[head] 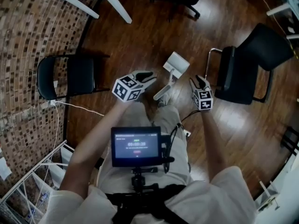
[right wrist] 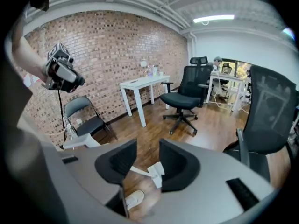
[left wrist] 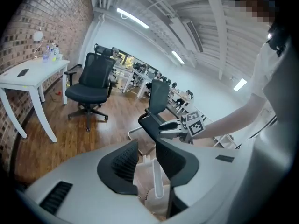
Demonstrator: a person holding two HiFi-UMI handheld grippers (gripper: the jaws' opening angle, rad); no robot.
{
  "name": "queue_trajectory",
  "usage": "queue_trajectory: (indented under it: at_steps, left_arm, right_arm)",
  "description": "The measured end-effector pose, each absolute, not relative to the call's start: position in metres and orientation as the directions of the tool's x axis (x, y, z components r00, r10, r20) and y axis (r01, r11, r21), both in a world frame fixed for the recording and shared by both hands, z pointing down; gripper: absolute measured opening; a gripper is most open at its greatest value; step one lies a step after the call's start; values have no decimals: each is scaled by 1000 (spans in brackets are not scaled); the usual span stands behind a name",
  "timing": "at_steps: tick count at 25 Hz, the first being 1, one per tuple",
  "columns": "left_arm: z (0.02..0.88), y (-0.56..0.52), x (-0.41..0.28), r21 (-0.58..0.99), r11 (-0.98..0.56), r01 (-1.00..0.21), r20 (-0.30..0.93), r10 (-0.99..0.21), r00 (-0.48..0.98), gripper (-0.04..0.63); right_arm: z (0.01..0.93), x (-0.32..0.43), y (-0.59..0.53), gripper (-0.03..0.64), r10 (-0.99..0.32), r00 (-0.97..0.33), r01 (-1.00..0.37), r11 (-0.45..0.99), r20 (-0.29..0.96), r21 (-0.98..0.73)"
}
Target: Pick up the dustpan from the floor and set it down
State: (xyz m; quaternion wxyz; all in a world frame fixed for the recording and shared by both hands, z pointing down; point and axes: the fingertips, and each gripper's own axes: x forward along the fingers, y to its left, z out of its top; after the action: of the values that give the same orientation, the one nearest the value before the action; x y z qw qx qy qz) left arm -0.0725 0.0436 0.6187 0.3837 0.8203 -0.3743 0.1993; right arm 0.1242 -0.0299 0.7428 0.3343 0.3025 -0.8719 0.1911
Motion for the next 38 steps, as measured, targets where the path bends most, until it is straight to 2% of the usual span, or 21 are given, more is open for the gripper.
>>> queue_trajectory:
  at_steps: [6, 8, 17, 20, 24, 29, 35, 38]
  left_arm:
    - [576, 37, -96, 496, -465, -733, 505, -532, 679, 54]
    - [565, 36, -105, 500, -475, -724, 481, -543, 688, 7]
    - [491, 38, -170, 564, -540, -625, 284, -584, 760, 3]
    - [472, 43, -182, 582, -589, -561, 214, -554, 804, 3]
    - [452, 64, -175, 602, -680, -419, 116, -445, 888, 3]
    - [455, 90, -164, 574, -738, -356, 127, -349, 929, 3]
    - [452, 110, -155, 543, -763, -350, 155, -319, 935, 3]
    - [455, 112, -152, 536, -749, -390, 180, -350, 919, 3]
  right_arm:
    - [644, 119, -20, 181, -544, -578, -735, 671, 609, -98]
    - [614, 116, -15, 179, -589, -566, -758, 647, 577, -85]
    - [494, 100, 29, 179, -780, -437, -880, 475, 448, -32]
    - [462, 89, 48, 178, -823, -383, -908, 420, 419, -6]
    - [439, 83, 77, 176, -866, -309, -936, 351, 394, 38]
    - [437, 75, 106, 175, -887, -265, -949, 308, 378, 58]
    - [433, 73, 120, 175, -895, -302, -937, 342, 328, 72]
    - [443, 79, 126, 164, -881, -321, -929, 365, 349, 67]
